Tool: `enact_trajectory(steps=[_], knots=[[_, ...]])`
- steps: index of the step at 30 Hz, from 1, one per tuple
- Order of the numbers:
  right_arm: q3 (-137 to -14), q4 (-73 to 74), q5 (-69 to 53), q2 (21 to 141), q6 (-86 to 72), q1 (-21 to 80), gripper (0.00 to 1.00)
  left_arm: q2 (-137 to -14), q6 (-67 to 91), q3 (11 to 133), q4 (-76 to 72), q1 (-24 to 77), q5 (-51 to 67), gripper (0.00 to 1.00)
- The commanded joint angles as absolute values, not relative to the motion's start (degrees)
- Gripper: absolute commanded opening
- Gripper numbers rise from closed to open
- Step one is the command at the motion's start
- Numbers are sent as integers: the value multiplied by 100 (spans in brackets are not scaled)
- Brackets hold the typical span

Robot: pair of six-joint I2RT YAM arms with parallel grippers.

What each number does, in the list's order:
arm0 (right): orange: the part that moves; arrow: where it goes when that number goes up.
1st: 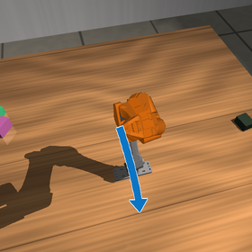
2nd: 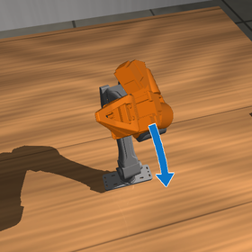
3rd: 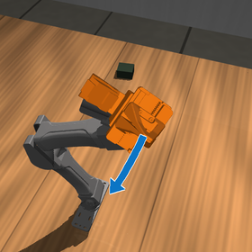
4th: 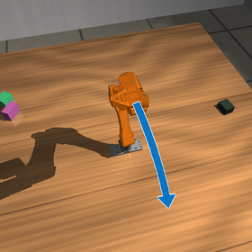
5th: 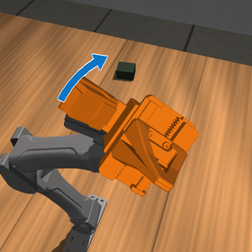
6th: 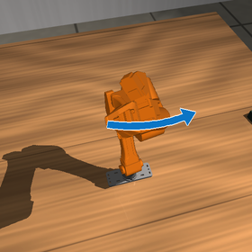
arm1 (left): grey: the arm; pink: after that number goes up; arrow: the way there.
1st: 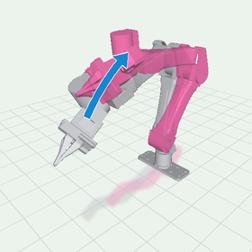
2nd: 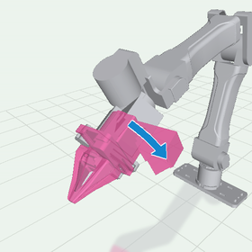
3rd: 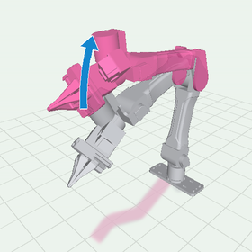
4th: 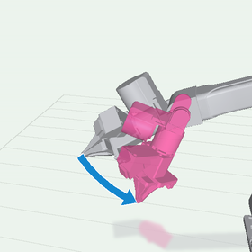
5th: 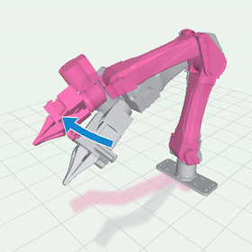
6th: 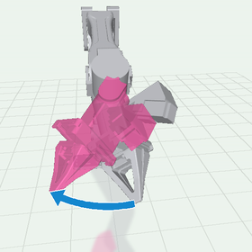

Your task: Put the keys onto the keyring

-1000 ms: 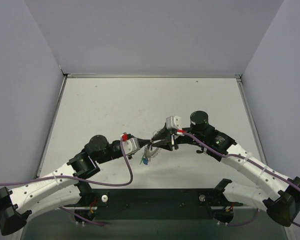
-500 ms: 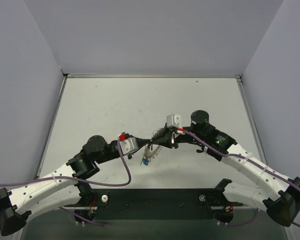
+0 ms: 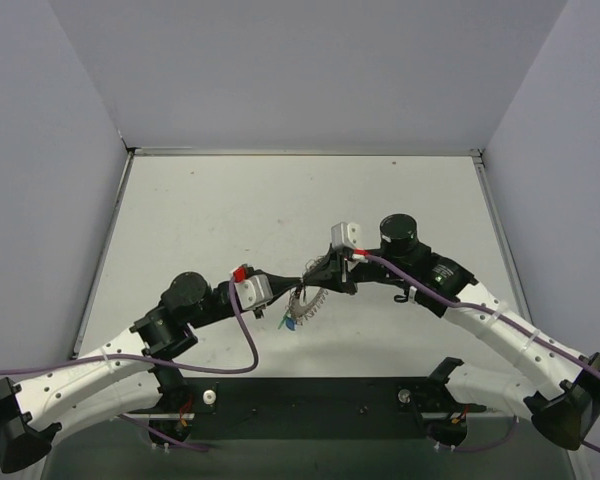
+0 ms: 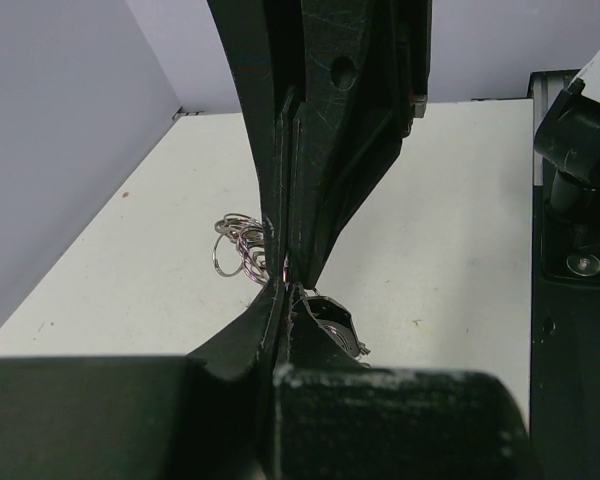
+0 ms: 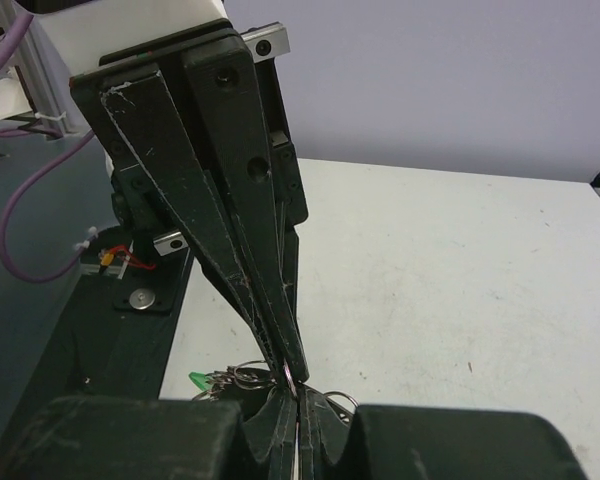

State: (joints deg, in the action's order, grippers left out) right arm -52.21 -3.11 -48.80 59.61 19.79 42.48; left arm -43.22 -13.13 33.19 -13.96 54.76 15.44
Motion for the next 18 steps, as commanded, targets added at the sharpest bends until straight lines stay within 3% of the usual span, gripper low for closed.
enact_trajectory(steps=[1,3,7,18], knots=[[-5721,174,-4940,6021,2039,4289,0,-4131,-1336,3507,-1583,5493,1459,7],[-5835,412,-4905,6038,2057,4289,0,-4096,-1345,3646,-1303,5493,1503,23],[-6064,843,-4773,6091,2083,4298,0,-4122,-1318,3927,-801,5502,1538,39],[-6416,1819,-4474,6126,2065,4333,0,-4631,-1231,5325,1475,5502,1916,52]])
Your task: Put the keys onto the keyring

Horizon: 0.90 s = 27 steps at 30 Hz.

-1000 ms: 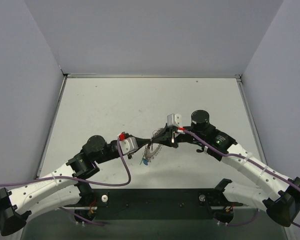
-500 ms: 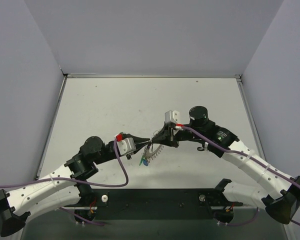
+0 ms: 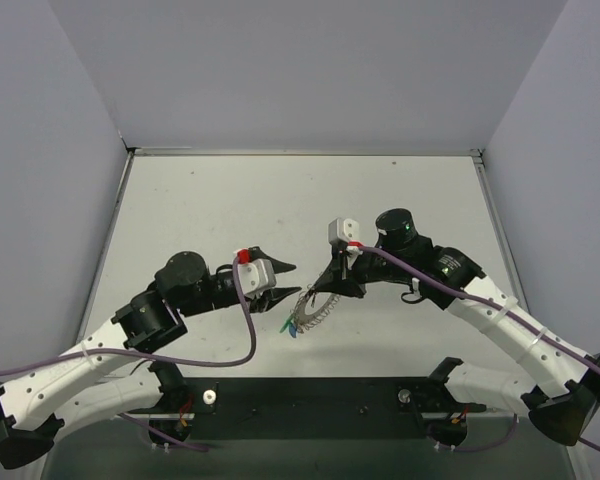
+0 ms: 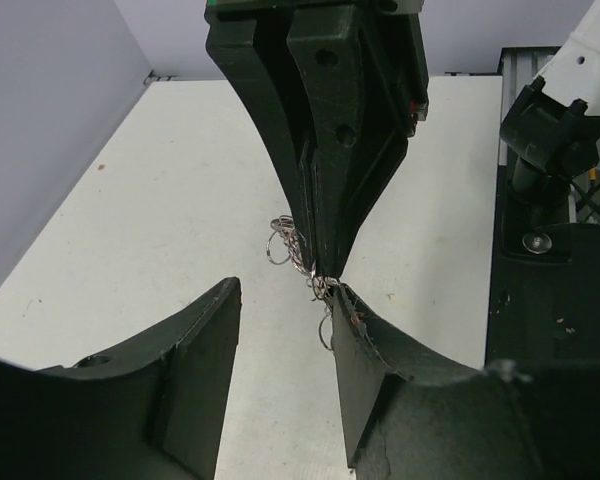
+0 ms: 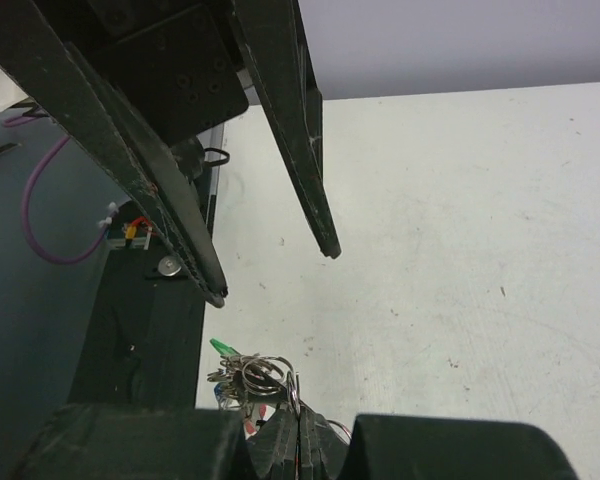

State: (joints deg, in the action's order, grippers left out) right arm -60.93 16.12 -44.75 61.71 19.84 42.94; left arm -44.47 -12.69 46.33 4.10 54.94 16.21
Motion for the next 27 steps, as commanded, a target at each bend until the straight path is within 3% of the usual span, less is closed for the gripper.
enact_trajectory(steps=[1,8,11,14,20,25,27], knots=[[-6433,1932,-4474,6126,2065,4342,0,-4754,-1213,5561,1764,5502,1968,53],[-6706,2680,-4386,6258,2057,4403,0,-5290,-1020,6301,2619,5502,2575,57],[-6724,2926,-4333,6232,2013,4421,0,-5536,-932,6477,2830,5502,2873,83],[-6662,3093,-4289,6144,1986,4438,0,-5695,-835,6452,2769,5493,3137,85],[-6469,3278,-4315,5845,1881,4473,0,-5880,-528,6284,2206,5493,3454,82],[-6346,3287,-4342,5608,1732,4509,0,-6301,-282,6249,1908,5493,3813,65],[-6293,3287,-4368,5564,1714,4526,0,-6476,-132,6214,1689,5502,3954,62]])
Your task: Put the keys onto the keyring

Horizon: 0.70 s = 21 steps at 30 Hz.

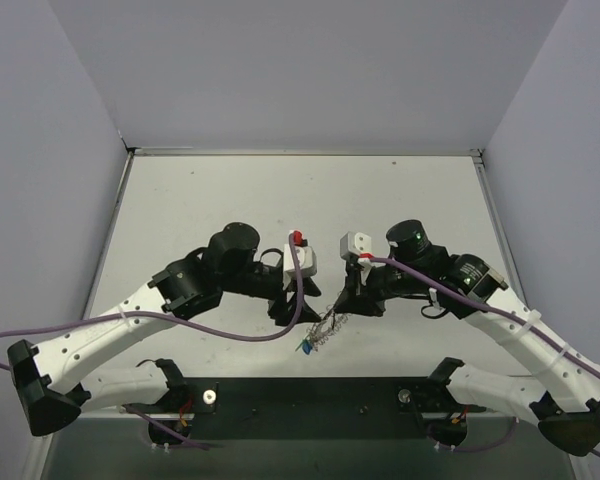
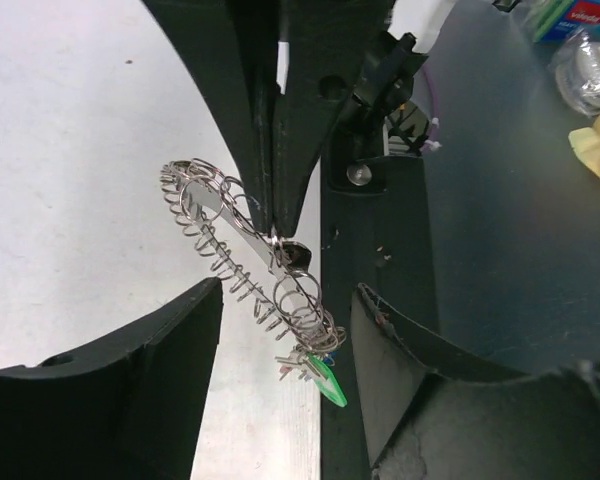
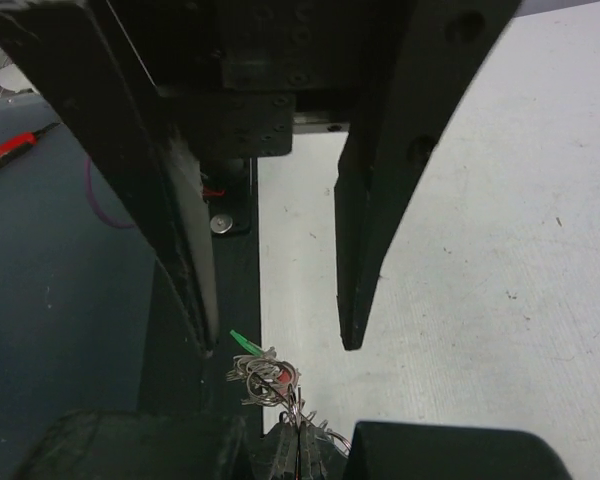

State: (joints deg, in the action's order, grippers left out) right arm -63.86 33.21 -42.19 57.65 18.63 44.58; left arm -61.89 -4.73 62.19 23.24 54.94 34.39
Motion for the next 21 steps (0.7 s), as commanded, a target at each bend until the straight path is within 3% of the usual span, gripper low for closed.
enact_trajectory(steps=[1,10,21], knots=[[-6276,3287,-4359,5520,1688,4535,0,-6521,-97,6214,1644,5502,4042,59],[-6074,3287,-4184,5300,1635,4562,0,-6794,158,6293,1213,5520,4069,44],[-6038,3287,-4043,5229,1635,4570,0,-7093,53,6504,1424,5686,3929,43]])
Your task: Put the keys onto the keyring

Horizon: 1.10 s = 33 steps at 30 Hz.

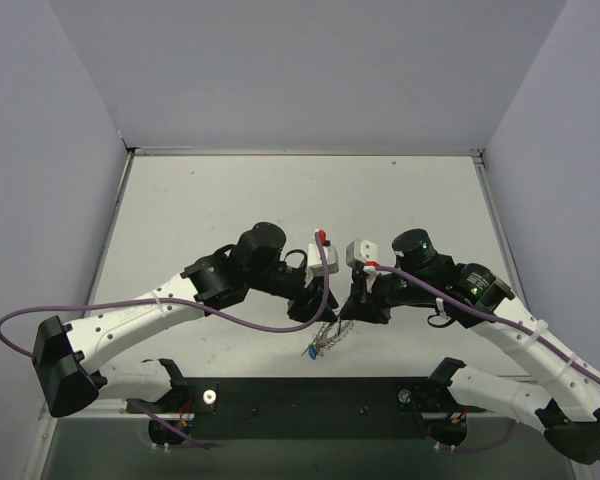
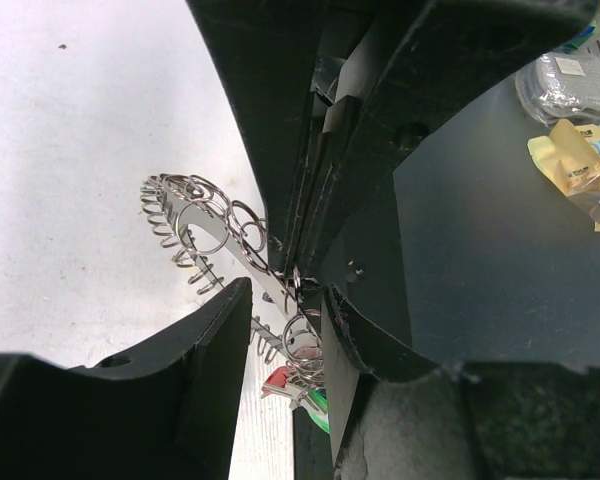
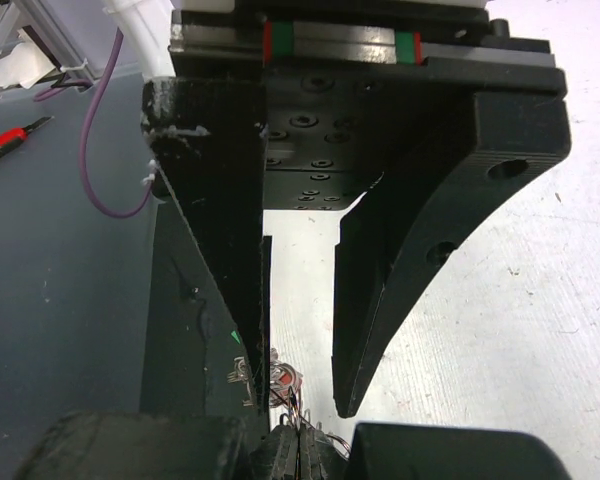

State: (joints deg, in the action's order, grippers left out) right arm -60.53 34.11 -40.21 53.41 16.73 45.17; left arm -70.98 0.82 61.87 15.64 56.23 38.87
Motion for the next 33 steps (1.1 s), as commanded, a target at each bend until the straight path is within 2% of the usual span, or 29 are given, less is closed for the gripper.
enact_trajectory(steps=[1,9,19,22,26,30,31,32,33], knots=[[-6038,3296,-4043,5221,1643,4562,0,-7101,53,6521,1415,5695,3920,43],[-6021,3287,-4069,5229,1644,4570,0,-7075,35,6557,1371,5722,3867,41],[-6029,3287,-4096,5195,1652,4579,0,-7163,35,6592,1503,5783,3692,27],[-6029,3287,-4096,5186,1652,4579,0,-7198,-132,6618,1555,5818,3639,21],[-6038,3278,-4087,5194,1652,4579,0,-7251,-184,6662,1643,5853,3595,0],[-6073,3243,-4026,5194,1626,4579,0,-7190,-141,6522,1460,5880,3551,0],[-6073,3217,-3991,5186,1600,4570,1,-7120,-115,6469,1381,5897,3516,0],[-6065,3173,-3886,5133,1574,4570,9,-7076,-88,6417,1215,5889,3437,0],[-6030,3068,-3833,5089,1556,4579,13,-7023,-36,6346,1117,5889,3384,0]])
